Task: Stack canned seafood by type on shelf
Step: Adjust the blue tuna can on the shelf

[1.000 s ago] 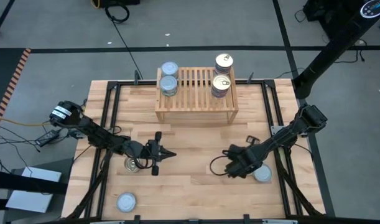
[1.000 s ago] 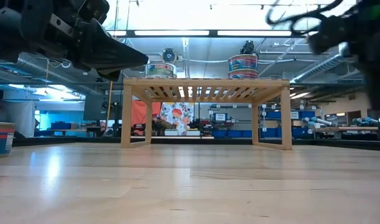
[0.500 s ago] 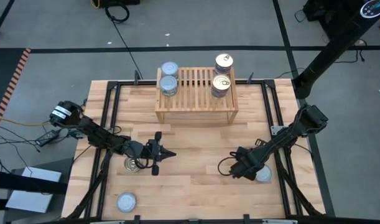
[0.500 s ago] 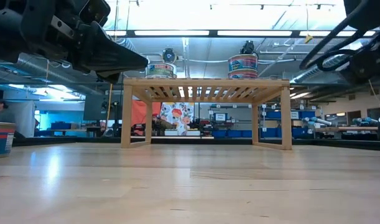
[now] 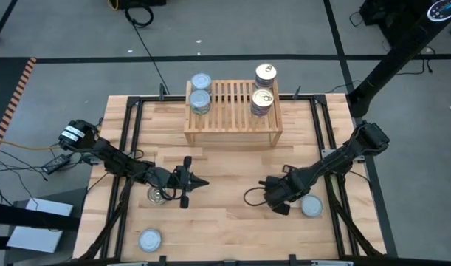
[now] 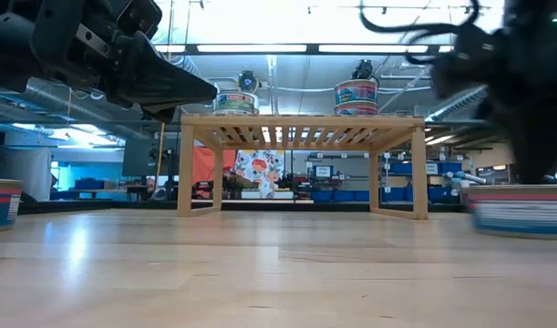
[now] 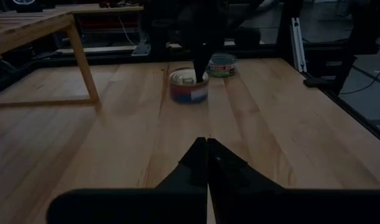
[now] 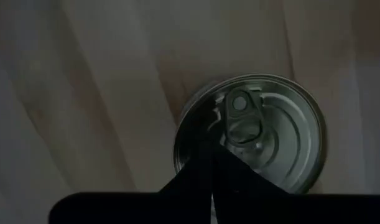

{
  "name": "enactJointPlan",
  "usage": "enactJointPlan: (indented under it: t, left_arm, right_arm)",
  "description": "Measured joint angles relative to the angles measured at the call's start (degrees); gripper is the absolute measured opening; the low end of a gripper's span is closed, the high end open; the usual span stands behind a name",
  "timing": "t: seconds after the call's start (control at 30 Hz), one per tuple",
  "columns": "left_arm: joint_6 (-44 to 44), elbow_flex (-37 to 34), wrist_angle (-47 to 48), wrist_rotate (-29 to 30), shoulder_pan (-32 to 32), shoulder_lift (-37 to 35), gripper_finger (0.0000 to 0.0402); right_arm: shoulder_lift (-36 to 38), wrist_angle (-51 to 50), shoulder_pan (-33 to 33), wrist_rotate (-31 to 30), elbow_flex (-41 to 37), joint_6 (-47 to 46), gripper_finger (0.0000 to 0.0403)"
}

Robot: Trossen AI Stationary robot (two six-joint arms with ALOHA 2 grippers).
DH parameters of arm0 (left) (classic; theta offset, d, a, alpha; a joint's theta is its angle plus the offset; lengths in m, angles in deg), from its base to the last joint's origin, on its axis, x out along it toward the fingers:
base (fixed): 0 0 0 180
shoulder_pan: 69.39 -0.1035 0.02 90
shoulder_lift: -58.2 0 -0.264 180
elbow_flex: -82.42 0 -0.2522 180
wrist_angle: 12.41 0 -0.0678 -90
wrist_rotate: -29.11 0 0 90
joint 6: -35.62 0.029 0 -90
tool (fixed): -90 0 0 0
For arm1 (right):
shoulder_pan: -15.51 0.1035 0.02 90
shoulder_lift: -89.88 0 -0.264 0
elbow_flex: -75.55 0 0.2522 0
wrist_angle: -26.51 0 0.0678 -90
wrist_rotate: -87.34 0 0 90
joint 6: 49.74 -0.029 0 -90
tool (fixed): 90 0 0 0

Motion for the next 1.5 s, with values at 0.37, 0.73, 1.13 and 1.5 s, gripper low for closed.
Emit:
enactJointPlan:
  t: [0.37, 0.73, 1.13, 1.5]
  left_arm:
    - [0.00, 0.00, -0.02, 0.00, 0.00, 0.02, 0.0005]
    - [0.00, 0.00, -0.02, 0.00, 0.00, 0.02, 0.0005]
    - [0.28, 0.00, 0.04, 0.11, 0.00, 0.02, 0.0005]
    - [0.37, 0.00, 0.56, 0.15, 0.00, 0.02, 0.0005]
  right_arm:
    - [-0.44, 2.09, -9.37, -10.93, 14.91, 27.06, 0.0005]
    - [-4.30, -7.82, -28.49, -19.08, 38.57, 50.36, 0.0005]
    - [-17.06, -19.17, -35.94, -27.47, 52.31, 59.68, 0.0005]
    - [-22.16, -22.03, -36.62, -35.55, 52.92, 60.30, 0.0006]
